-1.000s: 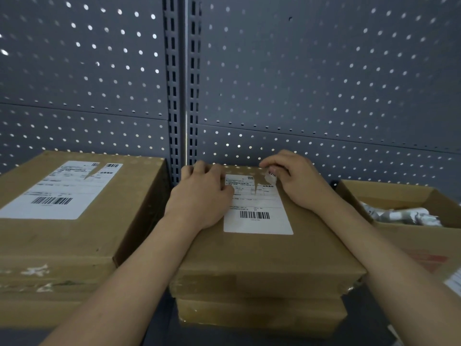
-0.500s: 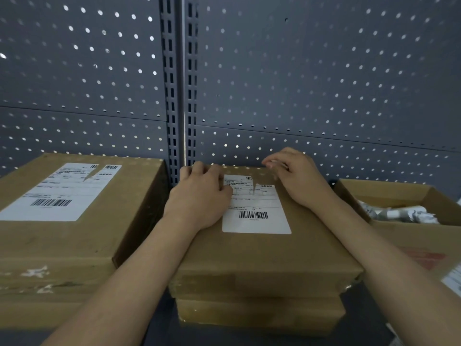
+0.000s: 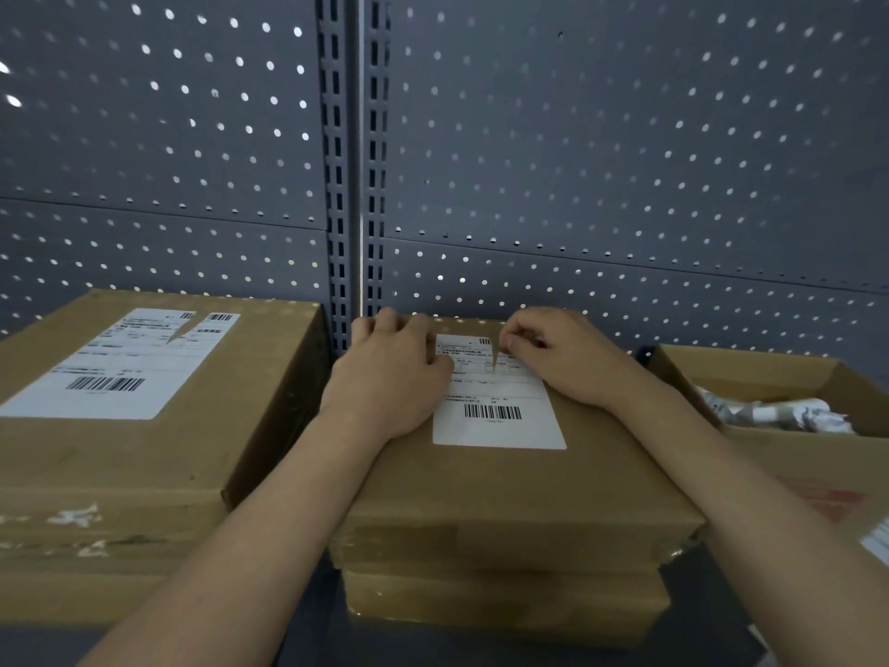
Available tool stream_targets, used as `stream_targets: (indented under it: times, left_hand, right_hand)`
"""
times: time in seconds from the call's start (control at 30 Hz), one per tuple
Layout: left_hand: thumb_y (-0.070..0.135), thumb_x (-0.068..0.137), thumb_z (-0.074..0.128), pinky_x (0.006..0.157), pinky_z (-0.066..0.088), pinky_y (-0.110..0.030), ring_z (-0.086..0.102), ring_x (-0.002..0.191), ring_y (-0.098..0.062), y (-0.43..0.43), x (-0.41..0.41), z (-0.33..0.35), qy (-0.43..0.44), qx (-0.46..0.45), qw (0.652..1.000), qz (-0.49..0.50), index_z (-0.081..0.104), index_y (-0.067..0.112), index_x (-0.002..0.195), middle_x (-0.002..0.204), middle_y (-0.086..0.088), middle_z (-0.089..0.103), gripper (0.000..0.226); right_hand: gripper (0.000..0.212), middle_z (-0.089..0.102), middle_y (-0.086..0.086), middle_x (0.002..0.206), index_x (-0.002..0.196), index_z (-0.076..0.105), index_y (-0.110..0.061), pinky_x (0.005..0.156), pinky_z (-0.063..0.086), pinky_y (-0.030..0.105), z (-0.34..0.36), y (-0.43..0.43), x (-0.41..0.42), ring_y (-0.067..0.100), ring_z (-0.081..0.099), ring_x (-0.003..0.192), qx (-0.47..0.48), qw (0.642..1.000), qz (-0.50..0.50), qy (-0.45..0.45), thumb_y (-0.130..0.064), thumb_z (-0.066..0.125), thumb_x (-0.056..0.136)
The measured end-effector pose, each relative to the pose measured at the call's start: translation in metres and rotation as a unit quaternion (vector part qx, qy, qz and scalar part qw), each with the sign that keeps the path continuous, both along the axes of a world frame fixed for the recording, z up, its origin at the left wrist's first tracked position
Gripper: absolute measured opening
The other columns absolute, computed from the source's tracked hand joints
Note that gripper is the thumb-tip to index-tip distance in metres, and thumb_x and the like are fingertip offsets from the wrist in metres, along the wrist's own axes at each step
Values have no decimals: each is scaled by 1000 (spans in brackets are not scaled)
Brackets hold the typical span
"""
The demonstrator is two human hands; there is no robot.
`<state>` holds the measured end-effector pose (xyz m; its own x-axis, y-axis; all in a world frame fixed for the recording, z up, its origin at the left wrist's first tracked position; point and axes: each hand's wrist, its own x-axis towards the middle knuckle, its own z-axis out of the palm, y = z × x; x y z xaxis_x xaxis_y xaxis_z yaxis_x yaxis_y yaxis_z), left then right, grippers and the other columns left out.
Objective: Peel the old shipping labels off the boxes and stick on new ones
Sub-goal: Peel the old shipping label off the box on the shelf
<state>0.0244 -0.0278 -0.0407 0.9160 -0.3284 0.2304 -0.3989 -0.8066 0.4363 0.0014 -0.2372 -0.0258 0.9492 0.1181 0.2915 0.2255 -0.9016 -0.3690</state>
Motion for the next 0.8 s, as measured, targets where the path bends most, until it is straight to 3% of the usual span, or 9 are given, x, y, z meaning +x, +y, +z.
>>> stream_targets:
  times: [0.17, 0.4, 0.7, 0.8]
  left_hand:
    - [43, 94, 44, 94, 40, -43, 25, 133, -23, 0, 1, -1, 1, 2, 1000, 0, 44, 30, 133, 138, 1, 38, 42]
    - [43, 93, 45, 94, 39, -43, 25, 134, -23, 0, 0, 0, -1, 4, 1000, 2, 44, 31, 133, 139, 1, 38, 42]
    - [43, 94, 44, 95, 40, -44, 24, 134, -24, 0, 0, -1, -5, 6, 1000, 1, 43, 29, 136, 140, 1, 37, 44]
    - [44, 94, 44, 95, 41, -44, 25, 134, -24, -1, 1, -1, -5, 7, 1000, 1, 43, 30, 136, 140, 1, 37, 45]
  right_hand:
    - [15, 64, -12, 91, 95, 65, -27, 76, 45, 30, -3, -3, 3, 4, 56, 86, -40, 999, 26, -3, -24, 51, 98]
    - [19, 66, -10, 99, 100, 67, -26, 87, 47, 39, -2, -1, 5, 12, 57, 95, -73, 997, 32, 2, -24, 48, 100]
    - [19, 61, -13, 94, 91, 62, -28, 83, 48, 36, -3, -2, 3, 10, 56, 91, -48, 998, 16, -22, -22, 46, 101]
    - [18, 60, -15, 96, 94, 64, -31, 85, 48, 40, -4, 0, 5, 12, 56, 96, -82, 996, 10, -16, -27, 47, 100]
